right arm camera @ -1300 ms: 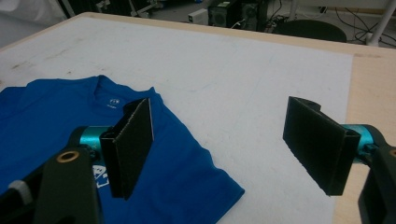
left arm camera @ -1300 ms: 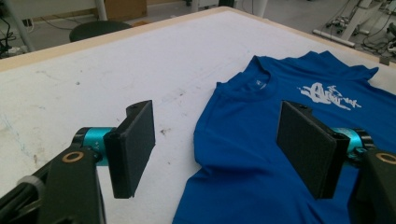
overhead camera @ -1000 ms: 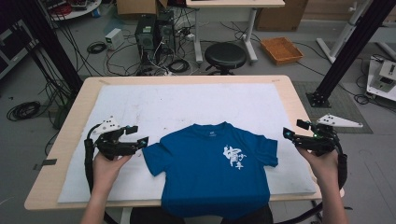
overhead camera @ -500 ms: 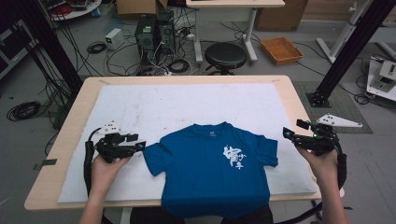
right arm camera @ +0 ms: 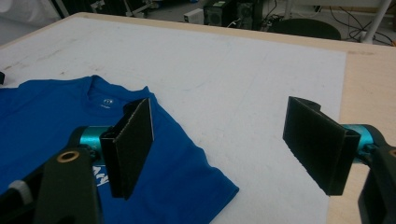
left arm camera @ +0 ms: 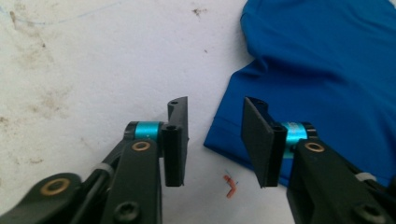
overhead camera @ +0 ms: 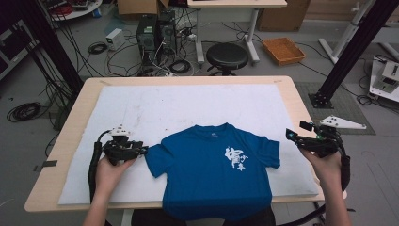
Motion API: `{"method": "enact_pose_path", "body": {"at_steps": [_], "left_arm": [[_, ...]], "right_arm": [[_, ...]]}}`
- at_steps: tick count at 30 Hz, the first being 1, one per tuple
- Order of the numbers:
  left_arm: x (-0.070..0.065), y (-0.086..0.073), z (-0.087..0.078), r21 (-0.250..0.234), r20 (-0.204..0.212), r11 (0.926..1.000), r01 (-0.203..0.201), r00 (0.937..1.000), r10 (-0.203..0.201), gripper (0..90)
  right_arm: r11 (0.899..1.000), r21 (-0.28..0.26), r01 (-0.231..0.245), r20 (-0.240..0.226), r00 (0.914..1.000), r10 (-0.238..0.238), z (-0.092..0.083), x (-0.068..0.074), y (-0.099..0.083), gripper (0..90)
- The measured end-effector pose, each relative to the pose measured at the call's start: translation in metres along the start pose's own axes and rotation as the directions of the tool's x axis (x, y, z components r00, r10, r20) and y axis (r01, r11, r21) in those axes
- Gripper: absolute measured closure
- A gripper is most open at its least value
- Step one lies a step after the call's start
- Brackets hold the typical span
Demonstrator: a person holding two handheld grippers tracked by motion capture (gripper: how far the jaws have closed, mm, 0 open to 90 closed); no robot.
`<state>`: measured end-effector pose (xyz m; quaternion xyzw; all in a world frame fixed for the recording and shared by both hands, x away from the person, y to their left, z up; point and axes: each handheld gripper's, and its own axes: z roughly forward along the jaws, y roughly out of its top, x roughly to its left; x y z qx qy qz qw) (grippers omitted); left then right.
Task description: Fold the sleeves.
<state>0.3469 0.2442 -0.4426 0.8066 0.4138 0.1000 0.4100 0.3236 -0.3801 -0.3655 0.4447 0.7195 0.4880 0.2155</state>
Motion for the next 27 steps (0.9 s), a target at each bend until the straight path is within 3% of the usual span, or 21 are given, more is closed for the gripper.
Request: {"method": "enact_pose_path", "body": {"at_steps": [5,11,15,19,21,24,25,26,27], "left_arm": [[-0.001,-0.001,0.003,0.022,-0.026,0.9997,-0.013,0.9996,0.013,69.2],[-0.004,-0.002,0.003,0.025,-0.032,0.9993,-0.029,0.9990,0.030,84.9],[-0.007,-0.001,0.003,0.030,-0.033,0.9988,-0.040,0.9986,0.041,87.5],[-0.009,0.001,-0.001,0.013,0.000,0.9997,-0.023,0.9997,0.023,88.1],[-0.013,0.008,-0.010,-0.012,0.037,0.9997,-0.020,0.9991,0.020,88.2],[-0.021,0.018,-0.020,-0.069,0.096,0.9976,-0.008,0.9953,0.014,88.2],[-0.021,0.018,-0.020,-0.069,0.096,0.9976,-0.008,0.9953,0.014,88.2],[-0.028,0.026,-0.024,-0.102,0.145,0.9947,0.016,0.9895,-0.001,88.2],[-0.028,0.026,-0.024,-0.102,0.145,0.9947,0.016,0.9895,-0.001,88.2]], "right_arm": [[1.000,-0.001,-0.003,0.003,1.0000,0.003,0.000,0.000,0.000,24.0],[1.000,-0.003,-0.008,0.008,0.9999,0.008,0.000,0.000,0.000,24.0],[1.000,-0.004,-0.009,0.009,0.9999,0.009,0.000,0.000,0.000,24.0],[1.000,-0.010,-0.014,0.012,0.9998,0.014,-0.002,-0.001,0.000,24.0],[1.000,-0.013,-0.016,0.012,0.9998,0.016,-0.003,-0.002,0.000,24.0],[1.000,-0.017,-0.017,0.012,0.9998,0.017,-0.003,-0.003,0.000,24.0],[1.000,-0.017,-0.017,0.012,0.9998,0.017,-0.003,-0.003,0.000,24.0],[1.000,-0.017,-0.019,0.013,0.9997,0.019,-0.003,-0.002,0.001,24.0],[1.000,-0.017,-0.019,0.013,0.9997,0.019,-0.003,-0.002,0.001,24.0]]}}
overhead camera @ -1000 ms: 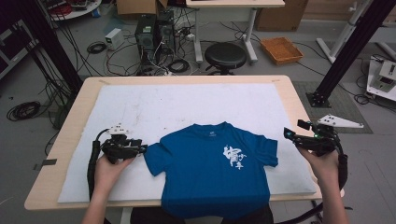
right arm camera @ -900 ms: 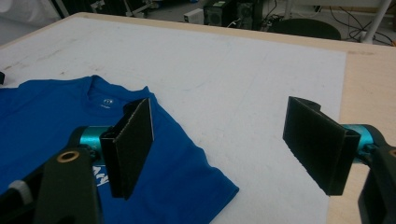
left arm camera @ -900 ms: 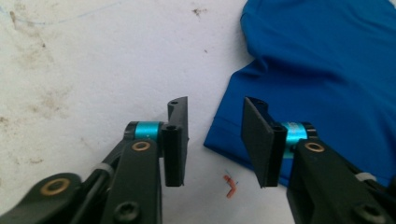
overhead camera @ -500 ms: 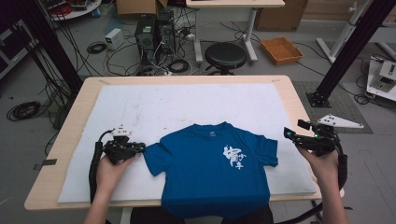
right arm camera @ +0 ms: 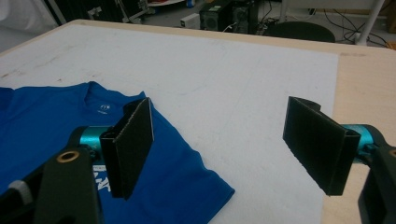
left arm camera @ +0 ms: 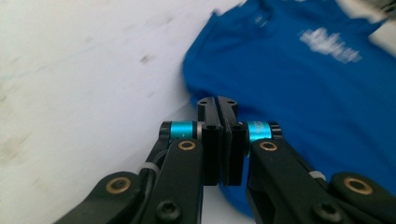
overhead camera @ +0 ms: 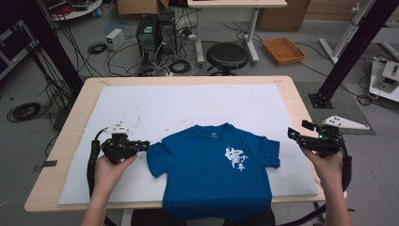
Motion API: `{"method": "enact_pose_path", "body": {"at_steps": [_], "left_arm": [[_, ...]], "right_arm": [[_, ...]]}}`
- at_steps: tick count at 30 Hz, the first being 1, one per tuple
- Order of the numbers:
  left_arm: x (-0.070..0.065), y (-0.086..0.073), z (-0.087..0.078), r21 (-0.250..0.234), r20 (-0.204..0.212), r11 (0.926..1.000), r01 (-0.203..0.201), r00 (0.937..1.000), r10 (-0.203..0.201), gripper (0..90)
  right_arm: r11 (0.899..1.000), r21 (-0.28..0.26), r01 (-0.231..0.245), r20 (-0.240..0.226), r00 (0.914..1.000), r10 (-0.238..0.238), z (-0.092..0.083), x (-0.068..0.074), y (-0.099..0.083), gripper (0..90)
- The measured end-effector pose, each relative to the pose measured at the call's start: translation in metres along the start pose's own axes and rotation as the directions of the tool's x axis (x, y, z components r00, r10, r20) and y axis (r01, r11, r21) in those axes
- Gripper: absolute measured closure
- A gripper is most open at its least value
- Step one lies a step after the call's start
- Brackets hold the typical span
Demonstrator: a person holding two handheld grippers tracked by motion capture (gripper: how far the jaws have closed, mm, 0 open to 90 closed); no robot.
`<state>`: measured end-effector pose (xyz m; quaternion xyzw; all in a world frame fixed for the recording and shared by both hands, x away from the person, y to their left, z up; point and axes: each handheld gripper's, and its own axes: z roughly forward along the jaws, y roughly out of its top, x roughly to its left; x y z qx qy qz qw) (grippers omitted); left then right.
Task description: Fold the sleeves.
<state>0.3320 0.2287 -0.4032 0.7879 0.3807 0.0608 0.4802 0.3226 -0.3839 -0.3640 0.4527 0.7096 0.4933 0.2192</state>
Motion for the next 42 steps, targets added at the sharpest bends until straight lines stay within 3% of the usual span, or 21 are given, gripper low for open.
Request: {"method": "enact_pose_path", "body": {"at_steps": [4,6,7,9,11,12,13,15,17,18,21,22,23,24,25,26,29,30,34,36,42], "left_arm": [[-0.016,0.013,0.011,-0.032,0.091,0.9988,0.036,0.9953,-0.033,88.2],[-0.031,0.022,0.025,-0.042,0.145,0.9980,0.048,0.9886,-0.041,88.2],[-0.031,0.022,0.025,-0.042,0.145,0.9980,0.048,0.9886,-0.041,88.2],[-0.047,0.030,0.044,-0.049,0.199,0.9967,0.064,0.9785,-0.053,88.2],[-0.051,0.032,0.050,-0.047,0.212,0.9962,0.073,0.9753,-0.062,88.2],[-0.059,0.036,0.064,-0.037,0.225,0.9969,0.069,0.9726,-0.059,88.2],[-0.059,0.036,0.064,-0.037,0.225,0.9969,0.069,0.9726,-0.059,88.2],[-0.068,0.040,0.085,-0.025,0.229,0.9960,0.085,0.9704,-0.077,88.2],[-0.070,0.040,0.093,-0.021,0.230,0.9958,0.089,0.9697,-0.082,88.2],[-0.075,0.041,0.106,-0.018,0.219,0.9970,0.075,0.9734,-0.069,88.1],[-0.077,0.040,0.117,-0.030,0.213,0.9979,0.058,0.9757,-0.051,85.9],[-0.078,0.041,0.120,-0.045,0.210,0.9977,0.051,0.9769,-0.041,78.2],[-0.079,0.041,0.122,-0.058,0.195,0.9975,0.040,0.9804,-0.028,78.2],[-0.079,0.041,0.122,-0.078,0.188,0.9965,0.032,0.9820,-0.017,65.7],[-0.078,0.041,0.117,-0.101,0.159,0.9947,0.020,0.9873,-0.004,61.2],[-0.078,0.041,0.117,-0.101,0.159,0.9947,0.020,0.9873,-0.004,57.5],[-0.071,0.041,0.101,-0.134,0.115,0.9909,-0.010,0.9930,0.026,52.9],[-0.066,0.040,0.091,-0.151,0.080,0.9881,-0.031,0.9958,0.043,51.6],[-0.057,0.036,0.071,-0.174,0.032,0.9830,-0.058,0.9974,0.064,48.8],[-0.051,0.033,0.057,-0.184,-0.016,0.9796,-0.082,0.9966,0.081,48.8],[-0.034,0.023,0.026,-0.206,-0.100,0.9719,-0.115,0.9904,0.096,47.9]], "right_arm": [[1.000,-0.004,0.004,-0.003,1.0000,-0.004,0.000,0.001,0.002,24.0],[1.000,-0.005,0.002,-0.003,1.0000,-0.002,0.000,0.001,0.002,24.0],[1.000,-0.005,0.002,-0.003,1.0000,-0.002,0.000,0.001,0.002,24.0],[1.000,-0.008,0.001,-0.006,1.0000,-0.001,-0.001,0.001,0.002,24.0],[1.000,-0.008,-0.001,-0.006,1.0000,0.001,-0.001,0.001,0.002,24.0],[1.000,-0.009,0.000,-0.002,1.0000,0.000,-0.001,0.001,0.002,24.0],[1.000,-0.008,0.001,-0.001,1.0000,-0.001,-0.001,0.001,0.002,24.0],[1.000,-0.007,-0.002,0.001,1.0000,0.002,-0.001,0.000,0.001,24.0],[1.000,-0.006,-0.004,0.003,1.0000,0.004,-0.001,0.000,0.001,24.0],[1.000,-0.005,-0.005,0.004,1.0000,0.005,-0.001,0.000,0.000,24.0],[1.000,-0.003,-0.006,0.007,1.0000,0.006,-0.001,-0.002,-0.001,24.0],[1.000,-0.003,-0.009,0.007,0.9999,0.009,-0.002,-0.002,-0.001,24.0],[1.000,-0.003,-0.009,0.007,0.9999,0.009,-0.002,-0.002,-0.001,24.0],[1.000,0.000,-0.017,0.006,0.9998,0.017,-0.002,-0.003,-0.003,24.1],[1.000,0.000,-0.019,0.006,0.9998,0.019,-0.001,-0.004,-0.003,24.2],[1.000,0.000,-0.019,0.006,0.9998,0.019,-0.001,-0.004,-0.003,24.2],[0.999,0.018,-0.035,0.000,0.9994,0.035,0.003,-0.006,-0.008,32.1],[0.999,0.031,-0.029,-0.005,0.9996,0.029,0.005,-0.006,-0.010,35.4],[0.996,0.085,-0.025,-0.023,0.9994,0.027,0.019,-0.004,-0.016,43.8],[0.993,0.113,-0.032,-0.031,0.9989,0.036,0.028,-0.004,-0.021,47.6],[0.987,0.156,-0.048,-0.030,0.9981,0.053,0.042,-0.007,-0.029,51.4]]}}
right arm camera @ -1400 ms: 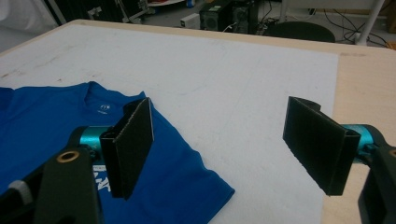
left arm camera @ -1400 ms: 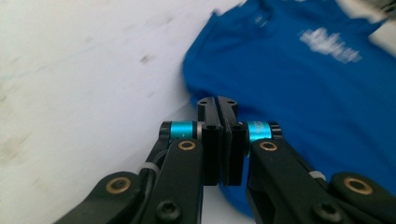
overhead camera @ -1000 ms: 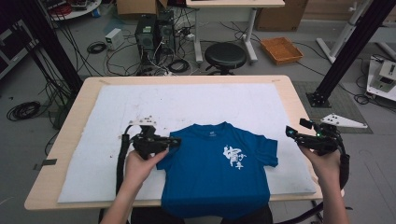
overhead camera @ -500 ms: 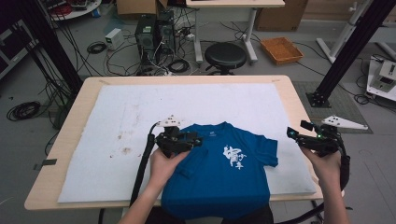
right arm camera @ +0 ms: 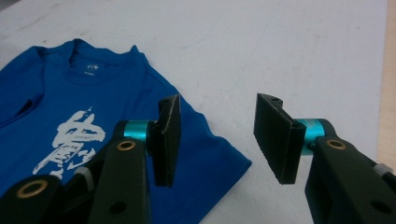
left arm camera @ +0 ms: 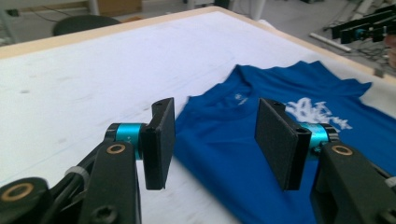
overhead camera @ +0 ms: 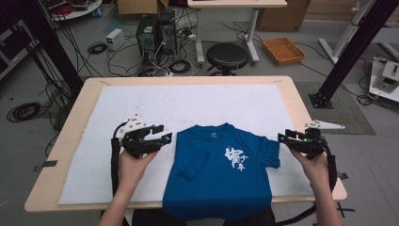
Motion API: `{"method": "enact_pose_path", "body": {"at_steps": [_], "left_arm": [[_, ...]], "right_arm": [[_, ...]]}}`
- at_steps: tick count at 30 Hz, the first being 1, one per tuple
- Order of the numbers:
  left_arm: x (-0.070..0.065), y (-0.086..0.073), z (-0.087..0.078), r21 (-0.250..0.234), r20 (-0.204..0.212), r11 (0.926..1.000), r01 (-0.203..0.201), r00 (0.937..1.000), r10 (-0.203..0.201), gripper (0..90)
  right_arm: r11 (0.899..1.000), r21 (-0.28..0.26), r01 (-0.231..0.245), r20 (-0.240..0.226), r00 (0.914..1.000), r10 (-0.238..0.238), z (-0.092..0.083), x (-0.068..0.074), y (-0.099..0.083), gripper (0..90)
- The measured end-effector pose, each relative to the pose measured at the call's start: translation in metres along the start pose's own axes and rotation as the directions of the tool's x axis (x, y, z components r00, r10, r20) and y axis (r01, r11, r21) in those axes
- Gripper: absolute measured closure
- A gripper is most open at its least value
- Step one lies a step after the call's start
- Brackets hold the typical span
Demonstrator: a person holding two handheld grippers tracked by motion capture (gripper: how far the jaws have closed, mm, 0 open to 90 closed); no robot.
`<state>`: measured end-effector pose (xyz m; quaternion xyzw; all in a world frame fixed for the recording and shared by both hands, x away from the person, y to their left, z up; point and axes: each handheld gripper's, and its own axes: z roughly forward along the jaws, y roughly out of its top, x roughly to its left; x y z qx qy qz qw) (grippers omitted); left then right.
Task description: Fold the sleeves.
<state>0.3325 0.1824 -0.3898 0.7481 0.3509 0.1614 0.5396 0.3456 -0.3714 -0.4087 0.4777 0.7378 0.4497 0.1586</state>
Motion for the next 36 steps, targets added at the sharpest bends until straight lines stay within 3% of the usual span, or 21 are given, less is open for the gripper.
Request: {"method": "enact_pose_path", "body": {"at_steps": [6,11,19,25,30,33,36], "left_arm": [[0.019,-0.009,-0.019,0.005,-0.057,0.9999,-0.011,0.9983,0.011,47.2],[0.026,-0.014,-0.023,0.009,-0.076,1.0000,-0.001,0.9971,0.002,47.2],[0.028,-0.016,-0.021,0.018,-0.068,0.9998,0.006,0.9977,-0.004,47.1],[0.026,-0.017,-0.019,0.027,-0.059,0.9996,0.006,0.9983,-0.004,47.2],[0.026,-0.018,-0.018,0.031,-0.056,0.9995,0.006,0.9984,-0.004,46.9],[0.026,-0.018,-0.017,0.035,-0.054,0.9994,0.010,0.9985,-0.008,46.9],[0.026,-0.018,-0.017,0.031,-0.053,0.9995,0.009,0.9986,-0.007,46.9]], "right_arm": [[0.999,0.032,-0.016,0.023,0.9996,0.016,0.009,-0.005,-0.006,51.5],[0.998,0.065,-0.024,0.049,0.9986,0.021,0.015,-0.007,-0.010,55.3],[0.992,0.113,-0.046,0.082,0.9960,0.036,0.026,-0.012,-0.015,64.2],[0.985,0.169,-0.021,0.093,0.9957,0.005,0.038,-0.010,-0.017,70.2],[0.985,0.172,-0.014,0.084,0.9965,0.000,0.038,-0.009,-0.017,86.4],[0.987,0.160,0.001,0.080,0.9967,-0.014,0.036,-0.006,-0.016,88.7],[0.992,0.128,-0.010,0.064,0.9980,0.002,0.028,-0.001,-0.012,88.9]]}}
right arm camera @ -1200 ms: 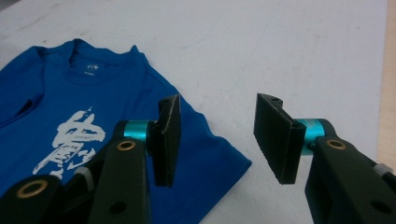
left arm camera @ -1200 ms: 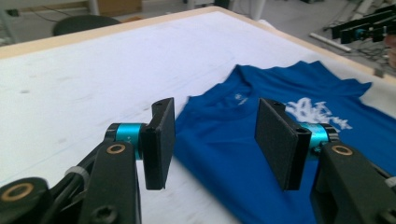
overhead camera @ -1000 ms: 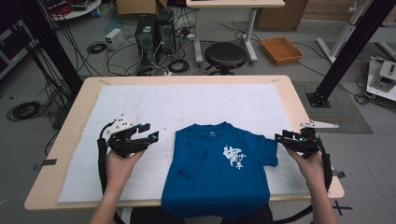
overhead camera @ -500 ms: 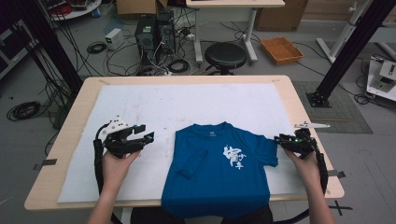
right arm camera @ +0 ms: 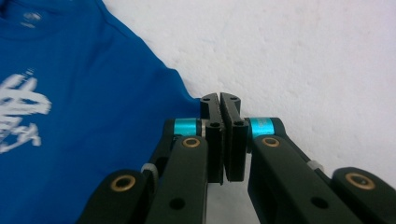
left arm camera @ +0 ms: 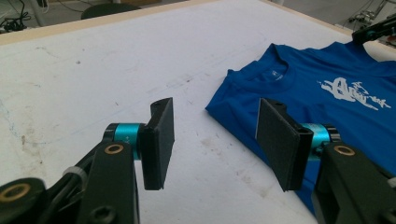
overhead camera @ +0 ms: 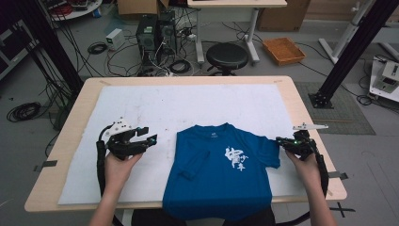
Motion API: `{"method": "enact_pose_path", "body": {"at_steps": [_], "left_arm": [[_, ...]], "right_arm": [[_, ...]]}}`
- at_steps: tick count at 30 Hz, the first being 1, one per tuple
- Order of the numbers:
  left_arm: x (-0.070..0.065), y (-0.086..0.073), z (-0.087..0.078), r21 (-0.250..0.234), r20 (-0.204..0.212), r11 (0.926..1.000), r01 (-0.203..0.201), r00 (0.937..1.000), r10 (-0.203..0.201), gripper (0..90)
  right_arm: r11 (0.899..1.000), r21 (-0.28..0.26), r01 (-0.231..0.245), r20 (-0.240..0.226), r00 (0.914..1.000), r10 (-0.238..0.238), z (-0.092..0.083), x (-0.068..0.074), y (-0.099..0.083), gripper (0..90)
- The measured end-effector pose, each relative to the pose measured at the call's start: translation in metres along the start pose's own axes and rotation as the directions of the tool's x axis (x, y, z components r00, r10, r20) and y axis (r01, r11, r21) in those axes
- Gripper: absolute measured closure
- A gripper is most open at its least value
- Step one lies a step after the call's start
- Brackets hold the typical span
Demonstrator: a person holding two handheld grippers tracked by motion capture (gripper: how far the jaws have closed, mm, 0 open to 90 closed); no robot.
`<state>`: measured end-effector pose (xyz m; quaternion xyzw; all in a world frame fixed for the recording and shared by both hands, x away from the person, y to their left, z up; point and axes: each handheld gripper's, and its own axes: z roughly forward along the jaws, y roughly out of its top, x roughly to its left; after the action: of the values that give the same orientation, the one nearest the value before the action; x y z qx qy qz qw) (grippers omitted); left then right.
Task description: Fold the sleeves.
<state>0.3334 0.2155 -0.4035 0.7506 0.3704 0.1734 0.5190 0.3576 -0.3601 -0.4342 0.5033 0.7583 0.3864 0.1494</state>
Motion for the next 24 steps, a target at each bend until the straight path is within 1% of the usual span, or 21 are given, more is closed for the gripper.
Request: {"method": "enact_pose_path", "body": {"at_steps": [2,5,6,8,11,14,16,18,20,22,24], "left_arm": [[0.000,0.000,0.000,-0.002,0.001,1.0000,0.001,1.0000,-0.001,46.9],[-0.001,0.001,0.000,-0.003,0.004,1.0000,0.005,1.0000,-0.005,46.9],[-0.001,0.002,0.001,-0.002,0.009,1.0000,0.004,1.0000,-0.004,46.9],[-0.002,0.002,0.003,-0.001,0.013,1.0000,0.007,0.9999,-0.007,46.9],[-0.003,0.004,0.005,-0.001,0.022,1.0000,0.000,0.9998,0.000,46.9],[-0.004,0.005,0.006,-0.001,0.030,1.0000,0.000,0.9996,0.000,46.9],[-0.006,0.005,0.008,-0.001,0.034,1.0000,0.000,0.9994,0.000,46.9],[-0.007,0.005,0.008,-0.001,0.039,1.0000,0.001,0.9993,-0.001,46.9],[-0.007,0.005,0.009,0.002,0.044,1.0000,-0.001,0.9991,0.001,46.9],[-0.008,0.005,0.009,0.003,0.044,1.0000,0.001,0.9990,-0.001,46.9],[-0.008,0.005,0.010,0.004,0.045,1.0000,0.004,0.9990,-0.004,46.9]], "right_arm": [[1.000,-0.022,0.002,-0.009,1.0000,-0.003,-0.008,0.005,0.003,89.0],[0.999,-0.037,0.019,-0.017,0.9997,-0.019,-0.018,0.019,0.010,89.0],[0.999,-0.038,0.022,-0.016,0.9996,-0.023,-0.020,0.026,0.013,88.9],[0.998,-0.033,0.046,-0.013,0.9988,-0.047,-0.024,0.041,0.019,89.0],[0.996,-0.034,0.078,-0.007,0.9969,-0.078,-0.025,0.067,0.028,88.9],[0.994,-0.031,0.108,-0.025,0.9938,-0.109,-0.018,0.094,0.035,88.9],[0.991,-0.020,0.134,-0.032,0.9903,-0.135,-0.009,0.112,0.039,88.9],[0.988,-0.011,0.153,-0.038,0.9875,-0.153,0.002,0.127,0.042,88.8],[0.987,-0.001,0.162,-0.047,0.9857,-0.162,0.012,0.138,0.045,88.2],[0.984,-0.004,0.176,-0.054,0.9829,-0.176,0.021,0.146,0.047,84.4],[0.983,-0.014,0.183,-0.068,0.9807,-0.183,0.025,0.148,0.049,80.1]]}}
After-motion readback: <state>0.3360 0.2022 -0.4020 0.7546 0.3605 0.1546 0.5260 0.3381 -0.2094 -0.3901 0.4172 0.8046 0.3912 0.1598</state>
